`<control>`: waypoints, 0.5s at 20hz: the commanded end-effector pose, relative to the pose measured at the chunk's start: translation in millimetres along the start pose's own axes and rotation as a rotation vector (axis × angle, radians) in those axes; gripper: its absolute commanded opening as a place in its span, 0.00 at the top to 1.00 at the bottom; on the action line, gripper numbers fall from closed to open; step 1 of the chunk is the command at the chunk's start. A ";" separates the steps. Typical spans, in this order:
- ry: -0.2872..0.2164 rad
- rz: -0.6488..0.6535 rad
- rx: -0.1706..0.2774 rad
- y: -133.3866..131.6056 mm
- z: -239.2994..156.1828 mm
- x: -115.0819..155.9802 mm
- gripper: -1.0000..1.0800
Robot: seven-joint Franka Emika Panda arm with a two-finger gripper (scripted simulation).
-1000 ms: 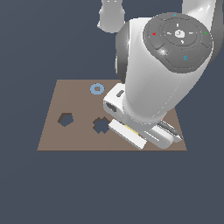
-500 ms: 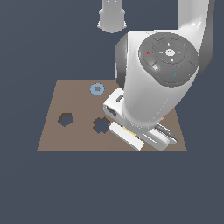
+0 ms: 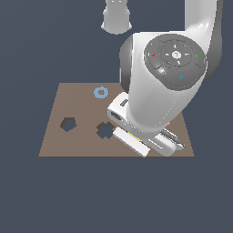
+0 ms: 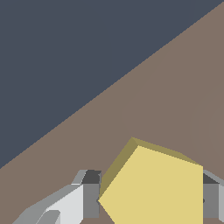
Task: Insert a designated object into the corresponding slot on a board.
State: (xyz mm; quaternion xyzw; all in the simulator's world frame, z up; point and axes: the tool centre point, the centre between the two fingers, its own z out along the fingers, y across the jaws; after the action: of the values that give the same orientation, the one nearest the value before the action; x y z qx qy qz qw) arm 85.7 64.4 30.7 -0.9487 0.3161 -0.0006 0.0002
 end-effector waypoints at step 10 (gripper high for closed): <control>-0.001 -0.010 -0.001 5.8 -2.6 0.7 1.00</control>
State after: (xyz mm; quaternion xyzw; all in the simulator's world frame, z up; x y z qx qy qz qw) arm 83.6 62.0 32.9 -0.9498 0.3128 0.0005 -0.0001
